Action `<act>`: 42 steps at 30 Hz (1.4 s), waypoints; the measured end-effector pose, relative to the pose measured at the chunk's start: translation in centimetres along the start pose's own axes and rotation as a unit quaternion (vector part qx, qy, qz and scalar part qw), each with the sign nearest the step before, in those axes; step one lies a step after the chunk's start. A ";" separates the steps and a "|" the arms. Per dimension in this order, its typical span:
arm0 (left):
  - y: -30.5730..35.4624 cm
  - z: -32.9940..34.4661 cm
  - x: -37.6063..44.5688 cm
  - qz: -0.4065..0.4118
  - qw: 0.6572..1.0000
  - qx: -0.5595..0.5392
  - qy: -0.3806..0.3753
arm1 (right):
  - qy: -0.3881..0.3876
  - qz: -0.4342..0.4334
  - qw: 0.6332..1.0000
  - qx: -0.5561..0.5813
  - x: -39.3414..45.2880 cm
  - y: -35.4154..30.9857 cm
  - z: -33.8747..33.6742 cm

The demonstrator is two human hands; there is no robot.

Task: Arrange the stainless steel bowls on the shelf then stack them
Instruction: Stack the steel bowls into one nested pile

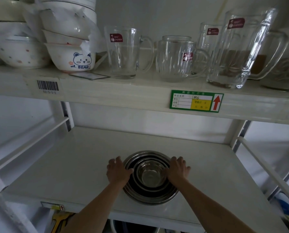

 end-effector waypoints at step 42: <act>0.1 4.6 -0.4 -0.122 0.989 -0.077 -0.034 | -0.047 0.210 0.951 0.222 1.0 3.1 5.5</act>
Point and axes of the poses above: each hand's wrist, its own x-axis towards the middle knuckle, its own z-axis out of the palm, y = z × x, the point moved 5 cm from there along x, towards the middle knuckle, and after that the axes turned 1 degree about -z, right-handed, at the moved point
